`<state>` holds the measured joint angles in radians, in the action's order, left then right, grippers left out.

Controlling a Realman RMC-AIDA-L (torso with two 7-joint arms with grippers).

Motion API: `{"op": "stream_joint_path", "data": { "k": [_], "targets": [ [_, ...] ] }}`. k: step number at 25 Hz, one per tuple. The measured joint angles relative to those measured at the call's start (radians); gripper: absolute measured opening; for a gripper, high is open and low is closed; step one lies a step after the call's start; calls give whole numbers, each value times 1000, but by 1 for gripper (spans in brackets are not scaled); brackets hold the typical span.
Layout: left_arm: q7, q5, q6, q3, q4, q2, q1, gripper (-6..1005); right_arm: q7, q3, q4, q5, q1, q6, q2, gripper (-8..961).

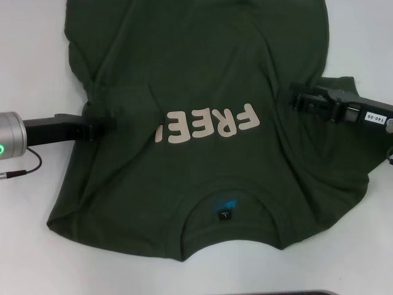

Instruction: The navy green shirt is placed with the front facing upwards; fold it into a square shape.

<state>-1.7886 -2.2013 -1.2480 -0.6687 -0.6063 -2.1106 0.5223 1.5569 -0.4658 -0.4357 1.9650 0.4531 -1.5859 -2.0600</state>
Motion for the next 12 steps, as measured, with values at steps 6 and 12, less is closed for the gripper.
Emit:
{"op": "stream_joint_path", "data": {
  "k": [6,12],
  "targets": [
    [0,0,-1,0,0,0,1,67,0,0,0,0,1,-1,0,884],
    [-10,0,-4,-2,-1,1,1,99,0,-1,0,0,1,-2,0,884]
  ]
}}
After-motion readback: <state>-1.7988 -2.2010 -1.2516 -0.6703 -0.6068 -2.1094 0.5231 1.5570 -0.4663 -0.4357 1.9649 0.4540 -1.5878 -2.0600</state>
